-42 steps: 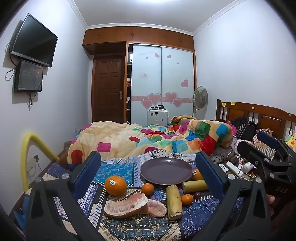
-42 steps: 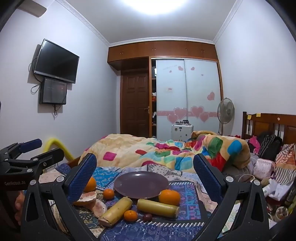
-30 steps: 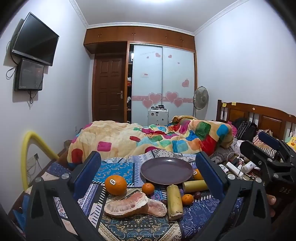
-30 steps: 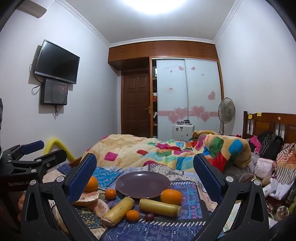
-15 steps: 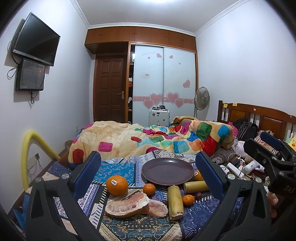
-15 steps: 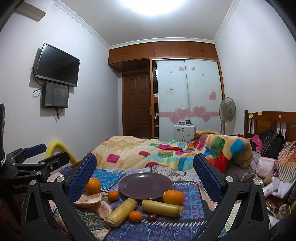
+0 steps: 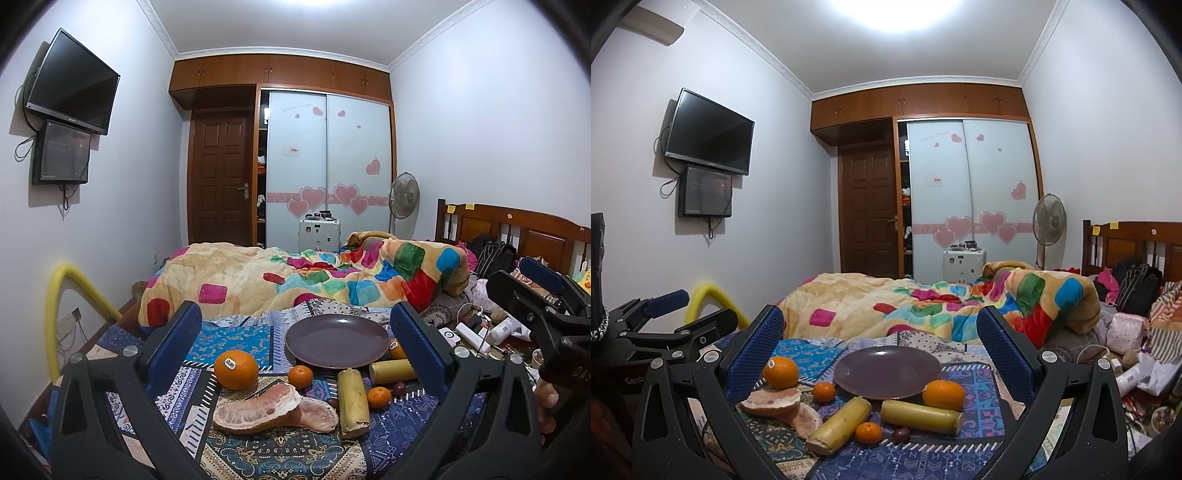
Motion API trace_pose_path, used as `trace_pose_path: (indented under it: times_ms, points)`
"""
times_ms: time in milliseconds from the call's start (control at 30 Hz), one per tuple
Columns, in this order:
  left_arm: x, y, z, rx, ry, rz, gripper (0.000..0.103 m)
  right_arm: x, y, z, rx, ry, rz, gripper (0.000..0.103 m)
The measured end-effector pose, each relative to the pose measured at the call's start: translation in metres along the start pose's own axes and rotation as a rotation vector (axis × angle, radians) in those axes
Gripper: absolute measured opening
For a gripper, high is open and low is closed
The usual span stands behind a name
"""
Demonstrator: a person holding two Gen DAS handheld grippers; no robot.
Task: Organize fruits
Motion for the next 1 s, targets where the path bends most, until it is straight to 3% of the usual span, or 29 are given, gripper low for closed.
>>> trace_pose_path:
  times_ms: [1000]
  points:
    - [-0.0038,0.0005,0.0037,0.003,-0.007,0.006,0.103,0.0004,-0.0054,0.0039,0.016,-0.001,0.001,0.103]
Point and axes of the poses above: each gripper's, at about its wrist camera, not at the fingertips, and z roughly the way its jaws point, y to its right, x to its top, the point moved 9 cm from there along z, roughly the way its jaws point, and after that the axes turned 13 degrees about -y, right-handed, at the moved point
